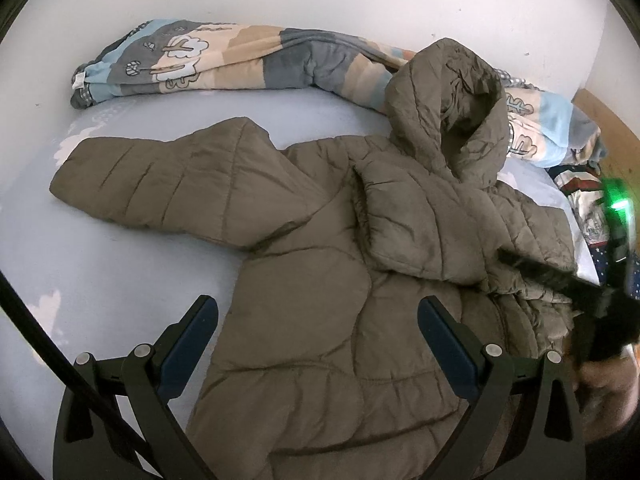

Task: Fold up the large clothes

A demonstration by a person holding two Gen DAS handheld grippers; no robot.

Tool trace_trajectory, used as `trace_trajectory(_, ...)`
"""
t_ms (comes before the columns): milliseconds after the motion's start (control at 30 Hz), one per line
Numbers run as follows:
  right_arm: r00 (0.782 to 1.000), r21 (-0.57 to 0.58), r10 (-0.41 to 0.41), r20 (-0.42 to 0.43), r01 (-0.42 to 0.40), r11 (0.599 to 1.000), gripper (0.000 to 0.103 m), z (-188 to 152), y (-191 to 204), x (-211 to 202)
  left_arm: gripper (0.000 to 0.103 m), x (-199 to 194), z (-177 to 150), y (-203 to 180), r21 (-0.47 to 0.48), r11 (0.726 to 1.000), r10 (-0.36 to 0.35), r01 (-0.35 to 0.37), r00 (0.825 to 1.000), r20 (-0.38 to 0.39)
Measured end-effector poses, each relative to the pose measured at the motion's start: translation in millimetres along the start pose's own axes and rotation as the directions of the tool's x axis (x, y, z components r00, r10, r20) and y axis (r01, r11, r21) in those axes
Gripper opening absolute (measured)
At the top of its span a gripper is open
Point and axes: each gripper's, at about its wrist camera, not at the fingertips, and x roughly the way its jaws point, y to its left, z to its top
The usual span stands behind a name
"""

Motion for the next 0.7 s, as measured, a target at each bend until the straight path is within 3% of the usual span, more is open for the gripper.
trace_trajectory(67,0.997,0.047,0.007,0.071,-0.010,0.999,0.072,5.8,-17.7,-17.8,0.100,1.3,-0.3,-0.8,-0.001,1.000,0.000,0.000,1.000,-0.005)
trace_trajectory(133,0.996,0.070,-0.042,0.084,0.036,0.997,0.074,9.1,-28.9,-21.8,0.100,1.5,-0.8,-1.4,0.000,1.000,0.000,0.000,1.000,-0.008)
trace_trajectory(233,0.991,0.099,-0.131,-0.019,0.132,0.986,0.074,9.1,-51.7,1.3,0.100,2.2,-1.1,-2.4,0.006,1.000,0.006,-0.006,1.000,-0.010)
trace_trajectory(267,0.992,0.119,-0.106,-0.067,0.113,0.986,0.074,4.5,-61.7,15.5,0.100,3.3,-1.5,-2.9,0.009,1.000,0.006,-0.006,1.000,-0.014)
trace_trajectory(433,0.996,0.107,-0.071,-0.045,0.076,0.991,0.075,-4.1,-62.0,7.9,0.100,19.2,-10.0,-11.7,0.054,0.998,0.036,-0.031,0.996,-0.082)
trace_trajectory(567,1.000,0.164,0.019,-0.009,-0.017,0.986,0.076,-16.2,-62.7,-37.2,0.100,33.5,-26.3,-22.7,0.120,0.991,0.072,-0.054,0.987,-0.146)
trace_trajectory(700,0.998,0.126,0.061,-0.002,-0.061,0.990,0.076,-53.8,-52.3,-81.9,0.100,51.3,-45.8,-31.1,0.161,0.986,0.073,-0.037,0.972,-0.224)
